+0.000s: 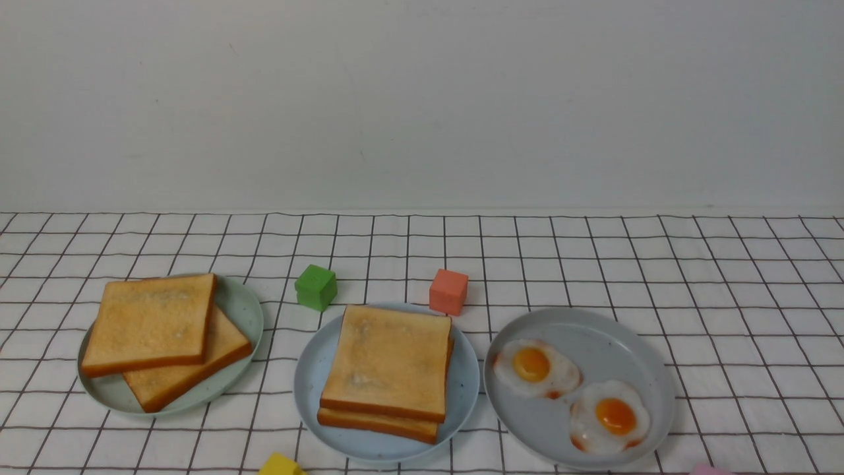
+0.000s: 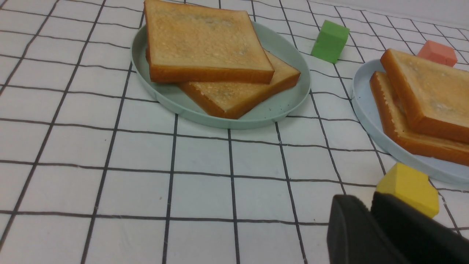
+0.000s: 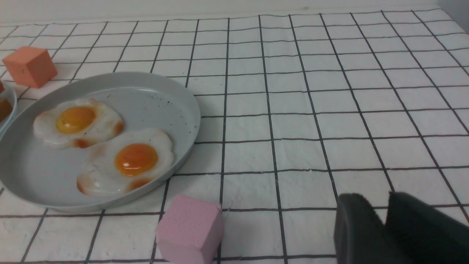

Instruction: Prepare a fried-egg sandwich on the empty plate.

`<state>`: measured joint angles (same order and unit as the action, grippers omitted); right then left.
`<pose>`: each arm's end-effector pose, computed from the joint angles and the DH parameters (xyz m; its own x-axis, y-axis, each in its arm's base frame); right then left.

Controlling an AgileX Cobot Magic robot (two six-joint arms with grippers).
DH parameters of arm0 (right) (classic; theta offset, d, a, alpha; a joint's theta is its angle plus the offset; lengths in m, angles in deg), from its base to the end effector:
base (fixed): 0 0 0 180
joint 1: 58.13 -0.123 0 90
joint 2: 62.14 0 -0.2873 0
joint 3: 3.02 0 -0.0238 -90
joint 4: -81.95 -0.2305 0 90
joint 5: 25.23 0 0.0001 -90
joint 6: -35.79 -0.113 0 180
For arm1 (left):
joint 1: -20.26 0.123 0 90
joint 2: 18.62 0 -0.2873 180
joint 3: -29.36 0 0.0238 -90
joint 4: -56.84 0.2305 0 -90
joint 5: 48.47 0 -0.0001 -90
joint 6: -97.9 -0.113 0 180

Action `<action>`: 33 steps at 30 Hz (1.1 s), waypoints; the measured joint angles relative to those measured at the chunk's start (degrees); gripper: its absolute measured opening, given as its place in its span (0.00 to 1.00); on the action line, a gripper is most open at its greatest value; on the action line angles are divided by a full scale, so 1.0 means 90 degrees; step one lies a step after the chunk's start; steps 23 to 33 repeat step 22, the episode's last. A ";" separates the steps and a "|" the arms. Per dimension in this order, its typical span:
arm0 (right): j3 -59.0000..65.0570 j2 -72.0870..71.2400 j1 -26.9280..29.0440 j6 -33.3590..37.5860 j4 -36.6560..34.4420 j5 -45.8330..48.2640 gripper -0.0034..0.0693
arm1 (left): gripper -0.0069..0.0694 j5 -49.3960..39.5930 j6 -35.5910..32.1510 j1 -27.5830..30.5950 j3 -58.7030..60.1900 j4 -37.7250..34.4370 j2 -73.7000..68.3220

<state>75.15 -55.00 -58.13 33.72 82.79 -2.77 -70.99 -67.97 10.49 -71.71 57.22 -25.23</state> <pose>0.0503 -0.0006 0.1667 -0.3050 0.0226 -0.9521 0.0122 0.9997 0.0198 0.0493 -0.0082 0.1626 -0.3366 -0.1837 -0.9236 0.0897 0.9701 -0.2257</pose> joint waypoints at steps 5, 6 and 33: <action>0.0000 0.0000 0.0000 0.0000 0.0000 0.0000 0.26 | 0.23 0.0000 0.0000 0.0000 0.0000 0.0007 0.0000; 0.0000 0.0000 0.0000 -0.0001 0.0000 0.0000 0.26 | 0.23 0.0000 0.0000 0.0000 0.0000 0.0012 0.0000; 0.0000 0.0000 0.0000 -0.0001 0.0000 -0.0002 0.29 | 0.25 0.0000 0.0000 0.0000 0.0000 0.0013 0.0000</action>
